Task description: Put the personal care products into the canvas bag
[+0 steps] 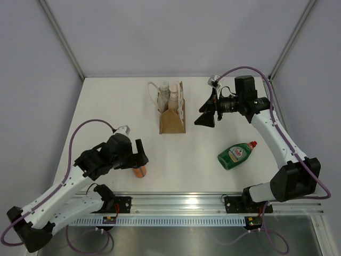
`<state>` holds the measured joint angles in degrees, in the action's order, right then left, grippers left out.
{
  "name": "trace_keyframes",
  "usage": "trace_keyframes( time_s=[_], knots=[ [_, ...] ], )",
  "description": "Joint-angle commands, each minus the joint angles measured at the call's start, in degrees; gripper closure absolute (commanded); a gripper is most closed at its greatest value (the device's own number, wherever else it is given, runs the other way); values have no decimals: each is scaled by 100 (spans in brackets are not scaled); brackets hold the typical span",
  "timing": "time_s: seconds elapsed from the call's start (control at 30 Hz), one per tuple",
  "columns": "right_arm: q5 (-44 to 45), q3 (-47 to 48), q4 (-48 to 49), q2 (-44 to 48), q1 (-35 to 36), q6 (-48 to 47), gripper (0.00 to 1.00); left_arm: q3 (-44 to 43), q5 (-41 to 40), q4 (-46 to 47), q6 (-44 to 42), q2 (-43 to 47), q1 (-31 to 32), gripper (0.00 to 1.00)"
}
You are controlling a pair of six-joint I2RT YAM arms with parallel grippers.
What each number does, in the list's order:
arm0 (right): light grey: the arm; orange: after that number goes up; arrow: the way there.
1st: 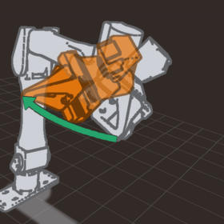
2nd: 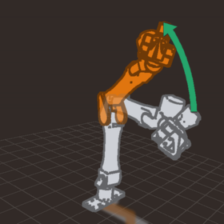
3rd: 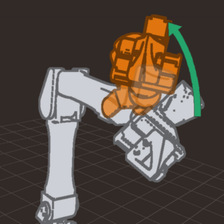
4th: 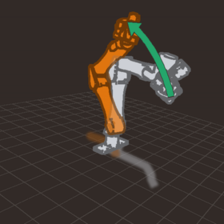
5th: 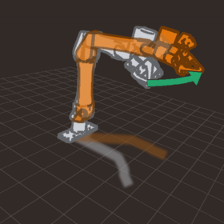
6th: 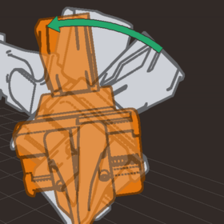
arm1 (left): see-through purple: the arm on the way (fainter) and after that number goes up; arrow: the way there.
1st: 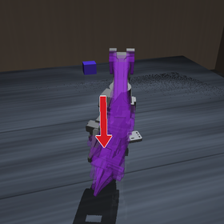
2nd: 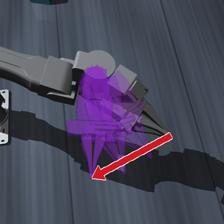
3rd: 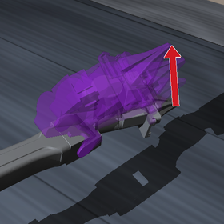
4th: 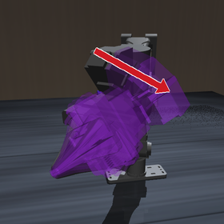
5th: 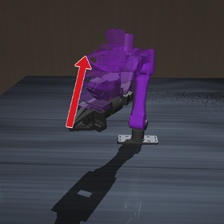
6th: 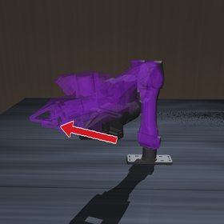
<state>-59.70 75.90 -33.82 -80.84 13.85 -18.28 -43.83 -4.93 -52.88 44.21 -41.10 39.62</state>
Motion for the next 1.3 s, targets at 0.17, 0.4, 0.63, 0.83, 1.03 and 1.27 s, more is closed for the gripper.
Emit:
trace_keyframes(
  time_s=[0.17, 0.4, 0.63, 0.83, 1.03, 1.27],
  knots=[
    [-279, -242, 368, 244, -110, 185, 1, -205, -1642, 31, 1063, -1127, 845, 1],
    [-393, -409, 377, 332, -207, 132, 1, -318, -2616, 332, 1283, -1716, 1653, 8],
    [-481, -576, 394, 393, -356, 71, 1, -398, -3101, 217, 1389, -1910, 1909, 48],
    [-542, -638, 315, 420, -435, -17, 0, -424, -3191, 1118, 741, -1823, 1910, 83],
    [-543, -725, 26, 516, -541, -281, 0, -888, -2585, 1939, -447, -1567, 1577, 100],
    [-604, -796, -326, 648, -734, -509, 0, -2424, -1242, 2159, -1211, -1962, 313, 100]
  ],
)
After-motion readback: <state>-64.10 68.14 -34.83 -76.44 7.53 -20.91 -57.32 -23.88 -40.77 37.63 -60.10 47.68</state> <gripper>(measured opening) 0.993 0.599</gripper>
